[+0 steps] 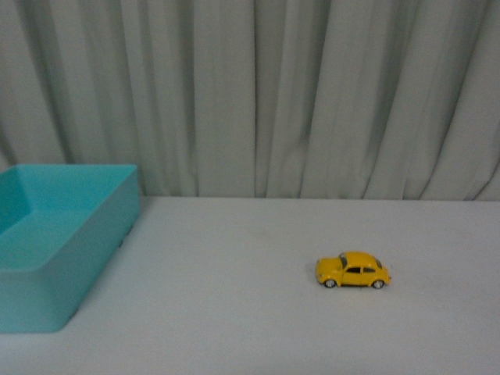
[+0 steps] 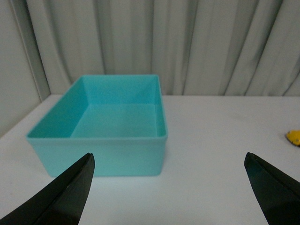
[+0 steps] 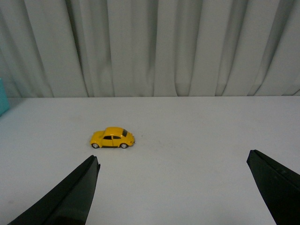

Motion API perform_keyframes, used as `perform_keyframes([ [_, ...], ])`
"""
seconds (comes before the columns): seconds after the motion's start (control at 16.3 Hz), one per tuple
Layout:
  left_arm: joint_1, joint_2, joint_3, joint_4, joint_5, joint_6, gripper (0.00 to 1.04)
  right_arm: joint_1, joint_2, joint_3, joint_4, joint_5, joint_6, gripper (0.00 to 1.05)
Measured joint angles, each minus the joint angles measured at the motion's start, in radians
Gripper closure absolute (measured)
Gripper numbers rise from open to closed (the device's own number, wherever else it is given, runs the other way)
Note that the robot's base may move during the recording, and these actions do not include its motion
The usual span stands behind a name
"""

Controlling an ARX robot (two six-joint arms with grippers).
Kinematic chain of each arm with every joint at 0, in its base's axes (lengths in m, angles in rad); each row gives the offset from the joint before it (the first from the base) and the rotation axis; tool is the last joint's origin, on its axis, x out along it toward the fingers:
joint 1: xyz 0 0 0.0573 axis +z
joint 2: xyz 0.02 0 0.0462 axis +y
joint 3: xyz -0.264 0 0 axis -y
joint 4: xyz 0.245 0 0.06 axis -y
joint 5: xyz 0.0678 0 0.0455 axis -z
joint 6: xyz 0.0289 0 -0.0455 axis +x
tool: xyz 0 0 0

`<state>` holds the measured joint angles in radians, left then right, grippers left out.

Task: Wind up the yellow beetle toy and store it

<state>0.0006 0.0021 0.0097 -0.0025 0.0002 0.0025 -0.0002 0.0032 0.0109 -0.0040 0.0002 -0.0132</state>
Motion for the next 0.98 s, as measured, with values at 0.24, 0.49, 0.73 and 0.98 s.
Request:
perform_keyframes([
  [0.24, 0.0, 0.0, 0.0, 0.002, 0.0, 0.0, 0.07, 0.0, 0.0, 0.0, 0.003, 0.0, 0.0, 0.07],
  [0.49, 0.0, 0.0, 0.0, -0.001, -0.001, 0.0, 0.07, 0.0, 0.0, 0.0, 0.001, 0.0, 0.0, 0.07],
  [0.73, 0.0, 0.0, 0.0, -0.001, -0.001, 0.0, 0.07, 0.0, 0.0, 0.0, 0.001, 0.0, 0.0, 0.07],
  [0.98, 0.0, 0.0, 0.0, 0.0, -0.001, 0.0, 0.07, 0.0, 0.0, 0.0, 0.001, 0.0, 0.0, 0.07],
])
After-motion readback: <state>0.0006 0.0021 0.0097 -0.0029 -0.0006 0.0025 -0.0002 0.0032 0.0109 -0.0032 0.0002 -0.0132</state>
